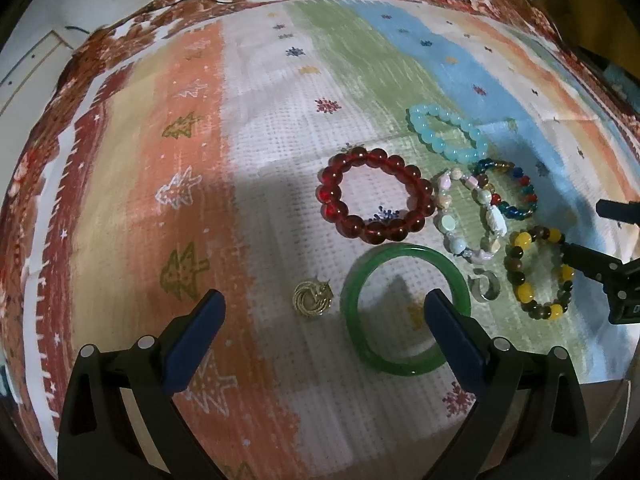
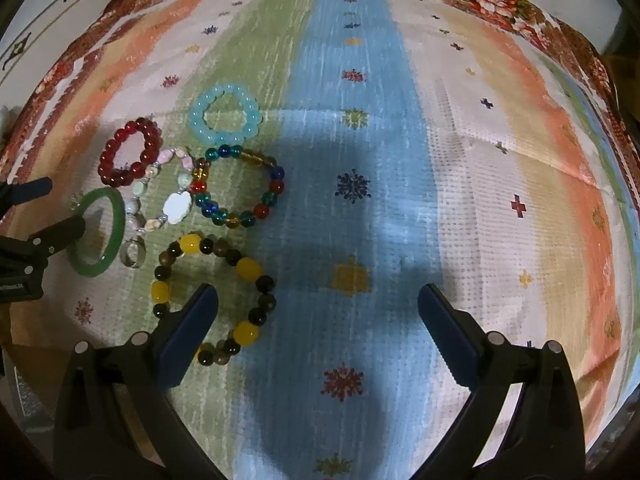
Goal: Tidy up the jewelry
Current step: 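Grasp the green jade bangle with the left tool while the right tool grasps the yellow-black bead bracelet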
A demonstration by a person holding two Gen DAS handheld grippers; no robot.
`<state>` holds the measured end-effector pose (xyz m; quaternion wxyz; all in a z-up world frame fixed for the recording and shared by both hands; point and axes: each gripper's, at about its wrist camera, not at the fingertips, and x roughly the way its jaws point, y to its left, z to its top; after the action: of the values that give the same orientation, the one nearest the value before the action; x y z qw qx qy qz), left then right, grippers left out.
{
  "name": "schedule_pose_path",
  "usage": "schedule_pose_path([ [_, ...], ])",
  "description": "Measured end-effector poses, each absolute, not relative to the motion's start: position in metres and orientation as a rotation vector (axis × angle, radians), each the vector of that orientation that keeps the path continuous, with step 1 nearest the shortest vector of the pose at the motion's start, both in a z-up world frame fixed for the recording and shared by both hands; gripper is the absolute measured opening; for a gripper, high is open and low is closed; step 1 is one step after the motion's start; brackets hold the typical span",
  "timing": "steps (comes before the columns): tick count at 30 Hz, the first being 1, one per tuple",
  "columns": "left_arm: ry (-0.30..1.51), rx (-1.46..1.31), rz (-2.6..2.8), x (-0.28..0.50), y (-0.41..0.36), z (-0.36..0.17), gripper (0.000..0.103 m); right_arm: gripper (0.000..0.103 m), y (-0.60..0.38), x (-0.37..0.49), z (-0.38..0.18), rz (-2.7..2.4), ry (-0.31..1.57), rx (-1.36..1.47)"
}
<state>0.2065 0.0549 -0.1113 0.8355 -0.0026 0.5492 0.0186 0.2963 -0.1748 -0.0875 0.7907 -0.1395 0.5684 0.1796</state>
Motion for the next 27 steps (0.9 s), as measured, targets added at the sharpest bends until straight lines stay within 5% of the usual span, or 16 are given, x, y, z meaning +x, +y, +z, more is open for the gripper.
schedule_pose_path([
  [14, 1.173, 0.061, 0.009, 0.215, 0.053, -0.127, 0.092, 0.084, -0.163, 0.302, -0.106, 0.415, 1.253, -0.353],
  [20, 1.171, 0.056, -0.076, 0.214, 0.042, -0.122, 0.057, 0.061, -0.158, 0.298, -0.105, 0.459, 1.264, -0.345],
  [25, 1.164, 0.035, -0.081, 0.213, 0.043, -0.123, 0.019, 0.015, -0.152, 0.294, -0.102, 0.507, 1.28, -0.349],
  [27, 1.155, 0.049, -0.089, 0.212, 0.04, -0.122, 0.016, 0.011, -0.15, 0.291, -0.102, 0.521, 1.283, -0.345],
])
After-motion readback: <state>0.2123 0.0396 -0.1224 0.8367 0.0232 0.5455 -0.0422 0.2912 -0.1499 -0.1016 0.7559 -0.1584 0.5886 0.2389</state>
